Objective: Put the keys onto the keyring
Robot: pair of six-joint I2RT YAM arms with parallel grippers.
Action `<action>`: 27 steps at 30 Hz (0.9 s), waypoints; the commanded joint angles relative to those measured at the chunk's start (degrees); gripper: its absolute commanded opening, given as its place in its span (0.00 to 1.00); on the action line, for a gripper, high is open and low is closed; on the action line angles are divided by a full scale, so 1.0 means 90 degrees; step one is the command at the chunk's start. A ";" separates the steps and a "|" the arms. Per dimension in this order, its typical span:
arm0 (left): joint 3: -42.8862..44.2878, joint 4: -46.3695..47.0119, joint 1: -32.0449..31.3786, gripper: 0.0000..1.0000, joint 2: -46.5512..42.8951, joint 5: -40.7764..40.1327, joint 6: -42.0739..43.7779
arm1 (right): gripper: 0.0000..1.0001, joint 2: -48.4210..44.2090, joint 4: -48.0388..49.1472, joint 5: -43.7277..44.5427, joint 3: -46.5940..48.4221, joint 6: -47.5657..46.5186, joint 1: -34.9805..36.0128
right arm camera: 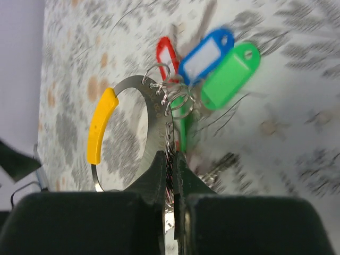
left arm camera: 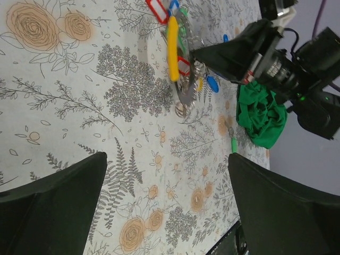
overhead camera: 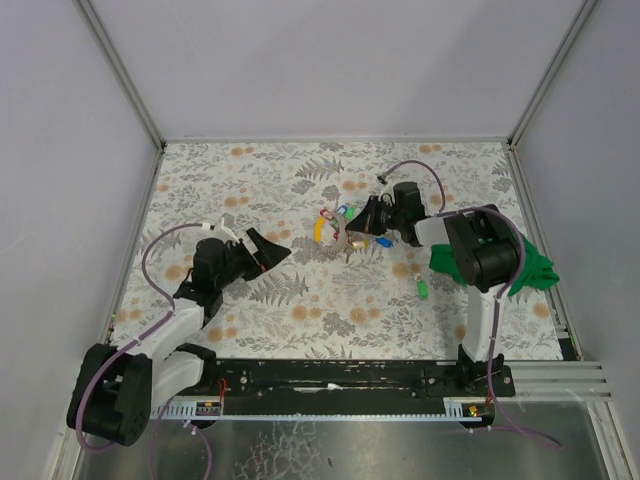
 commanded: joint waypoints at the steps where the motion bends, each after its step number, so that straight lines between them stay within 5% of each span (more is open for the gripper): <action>1: -0.0079 0.1147 -0.0031 0.94 0.0419 0.0314 -0.0160 | 0.00 -0.1068 0.1015 -0.0550 -0.0635 0.0079 0.0173; 11: 0.0264 0.2993 -0.0431 0.81 0.2160 0.1221 -0.1031 | 0.00 -0.2052 0.1376 -0.0546 -0.1680 -0.0011 0.0597; 18: 0.0484 0.3103 -0.0717 0.71 0.2492 0.1097 -0.1105 | 0.00 -0.2396 0.1388 -0.0456 -0.1926 -0.0134 0.0765; 27: 0.0682 0.3341 -0.0830 0.39 0.2938 0.1113 -0.1219 | 0.00 -0.2638 0.1576 -0.0420 -0.2120 -0.0149 0.0932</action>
